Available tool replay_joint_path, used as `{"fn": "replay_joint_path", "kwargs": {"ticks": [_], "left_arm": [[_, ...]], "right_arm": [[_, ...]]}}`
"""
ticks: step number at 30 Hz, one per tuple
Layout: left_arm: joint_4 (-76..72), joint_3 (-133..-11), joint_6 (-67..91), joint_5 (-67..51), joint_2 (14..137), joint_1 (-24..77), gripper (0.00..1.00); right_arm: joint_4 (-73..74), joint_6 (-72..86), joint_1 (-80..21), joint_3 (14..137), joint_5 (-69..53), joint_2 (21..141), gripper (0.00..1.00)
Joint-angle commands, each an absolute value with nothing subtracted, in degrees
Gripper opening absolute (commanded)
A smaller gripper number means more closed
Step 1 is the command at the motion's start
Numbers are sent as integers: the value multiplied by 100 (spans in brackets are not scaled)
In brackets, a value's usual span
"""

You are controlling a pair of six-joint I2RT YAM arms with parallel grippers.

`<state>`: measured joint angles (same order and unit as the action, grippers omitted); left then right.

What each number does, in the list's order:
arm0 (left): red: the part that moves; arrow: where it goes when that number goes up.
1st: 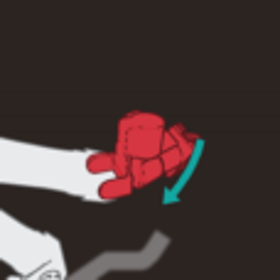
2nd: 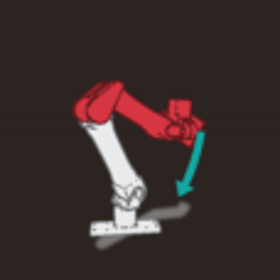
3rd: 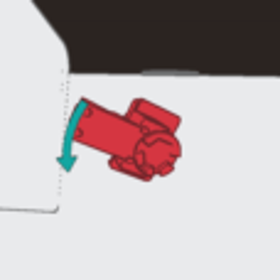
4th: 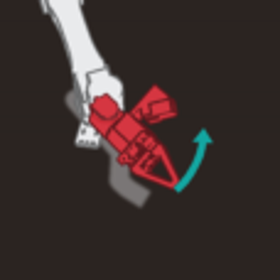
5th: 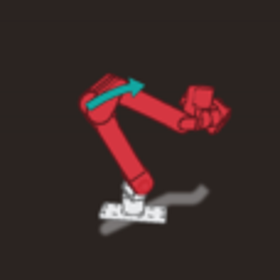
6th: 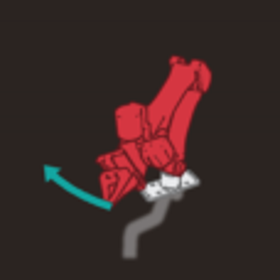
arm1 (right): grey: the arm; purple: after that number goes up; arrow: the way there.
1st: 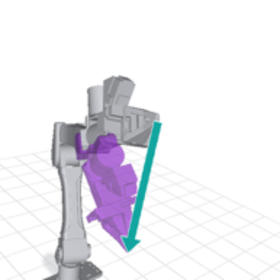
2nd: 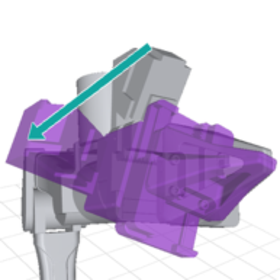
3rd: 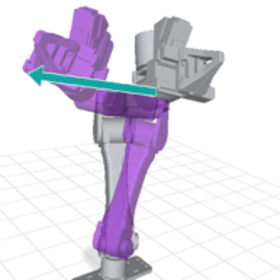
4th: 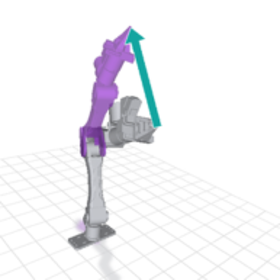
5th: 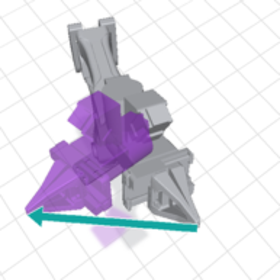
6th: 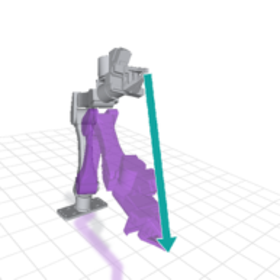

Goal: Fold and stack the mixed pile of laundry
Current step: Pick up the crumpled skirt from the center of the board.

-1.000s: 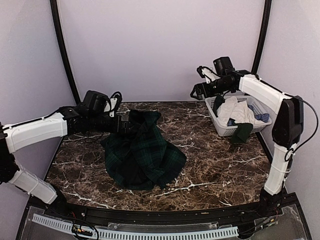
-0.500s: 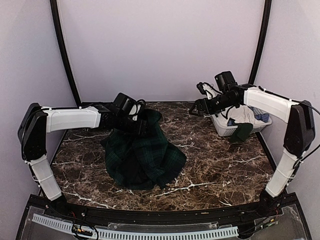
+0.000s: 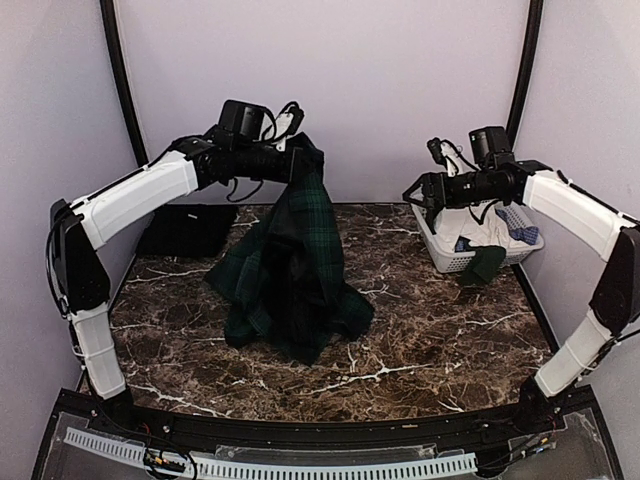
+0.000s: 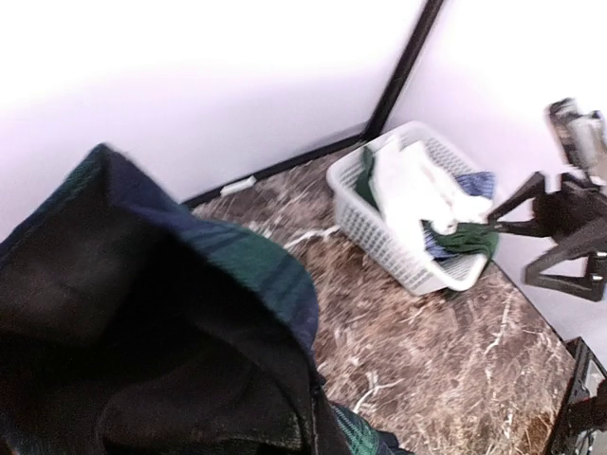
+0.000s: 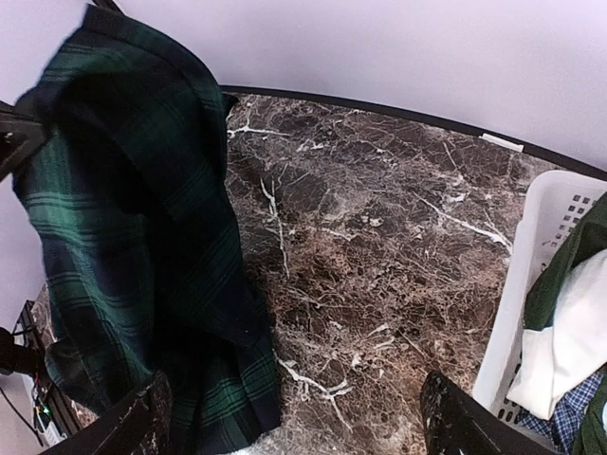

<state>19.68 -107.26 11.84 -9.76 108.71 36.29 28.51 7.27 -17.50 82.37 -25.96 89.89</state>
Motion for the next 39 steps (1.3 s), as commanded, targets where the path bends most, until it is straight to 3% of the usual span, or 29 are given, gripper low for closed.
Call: {"fn": "replay_joint_path", "kwargs": {"ticks": [1,5,11,13,14,15,16,18,23,27,31,39], "left_arm": [[2494,-11140,-207,-2065,10490,4506,0],[2753,-10085,-875,-2241,9961,5739,0],[1934,-6529,-401,-2832,8834,6316,0],[1721,-5806,-119,-2502,8454,6231,21],[1647,-5628,218,-2320,8336,6170,47],[1510,-5413,333,-2214,8107,6080,56],[1463,-5369,481,-2094,8000,6037,67],[1233,-5306,745,-2074,7666,5801,73],[98,-4953,1430,-2081,6547,4863,84],[-80,-5039,1733,-1867,6530,4136,89],[583,-5710,1817,-1061,7270,3790,91],[2005,-8496,1674,-551,9737,3150,93]], "right_arm": [[2620,916,-1422,8094,-2884,8491,88],[2632,915,-1231,8019,-2925,8233,88],[2549,911,-1211,7752,-3187,8234,88],[2493,938,-1225,7665,-3394,8332,87],[2477,942,-1251,7642,-3466,8396,86],[2464,943,-1301,7620,-3504,8462,86],[2447,929,-1369,7594,-3535,8521,85],[2444,875,-1540,7561,-3584,8645,84],[2448,735,-2020,7547,-3700,9011,82],[2340,664,-2261,7729,-3853,9601,80],[2685,489,-2601,7980,-3520,10148,75],[2680,565,-2745,6958,-3320,9789,76]]}}
